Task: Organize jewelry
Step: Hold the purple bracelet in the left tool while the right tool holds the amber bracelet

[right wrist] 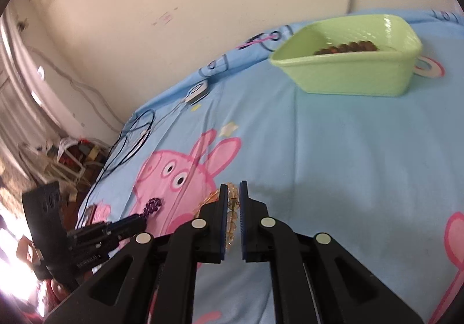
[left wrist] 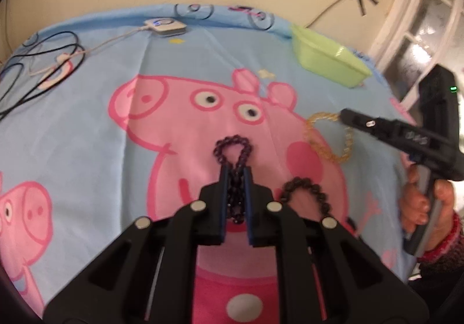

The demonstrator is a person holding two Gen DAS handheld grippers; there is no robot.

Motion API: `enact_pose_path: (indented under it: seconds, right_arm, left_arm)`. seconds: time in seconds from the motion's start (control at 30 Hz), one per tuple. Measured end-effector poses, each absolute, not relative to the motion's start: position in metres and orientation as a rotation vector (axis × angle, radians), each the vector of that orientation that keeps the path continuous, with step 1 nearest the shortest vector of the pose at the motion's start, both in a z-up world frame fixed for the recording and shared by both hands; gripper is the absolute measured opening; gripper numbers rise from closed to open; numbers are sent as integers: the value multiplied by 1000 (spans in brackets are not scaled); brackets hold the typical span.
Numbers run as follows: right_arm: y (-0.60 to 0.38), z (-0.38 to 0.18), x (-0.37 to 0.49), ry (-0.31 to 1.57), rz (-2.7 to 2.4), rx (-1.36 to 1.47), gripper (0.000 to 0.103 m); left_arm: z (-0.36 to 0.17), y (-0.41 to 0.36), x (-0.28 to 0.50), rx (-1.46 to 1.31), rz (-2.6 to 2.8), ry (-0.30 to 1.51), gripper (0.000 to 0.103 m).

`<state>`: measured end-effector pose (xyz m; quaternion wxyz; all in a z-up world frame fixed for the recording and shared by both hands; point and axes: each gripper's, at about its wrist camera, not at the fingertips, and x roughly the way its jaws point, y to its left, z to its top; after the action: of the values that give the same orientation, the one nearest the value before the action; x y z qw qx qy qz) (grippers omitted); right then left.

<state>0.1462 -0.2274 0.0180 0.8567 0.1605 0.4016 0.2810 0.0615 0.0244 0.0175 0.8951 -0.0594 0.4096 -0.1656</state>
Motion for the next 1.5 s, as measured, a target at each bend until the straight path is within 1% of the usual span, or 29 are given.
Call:
enact_pose_path:
  seconds: [0.13, 0.23, 0.8, 1.5]
  right_arm:
    - [-228, 18, 147, 844, 594, 353, 0]
    - [-227, 18, 147, 847, 591, 347, 0]
    - [-227, 17, 146, 852, 579, 341, 0]
    - [-226, 16, 144, 857, 583, 328, 0]
  left_arm:
    - [22, 12, 52, -71, -394, 808, 8]
    - [19, 4, 56, -39, -382, 835, 8]
    - [16, 28, 63, -176, -334, 854, 8]
    - [13, 32, 69, -186, -324, 869, 8]
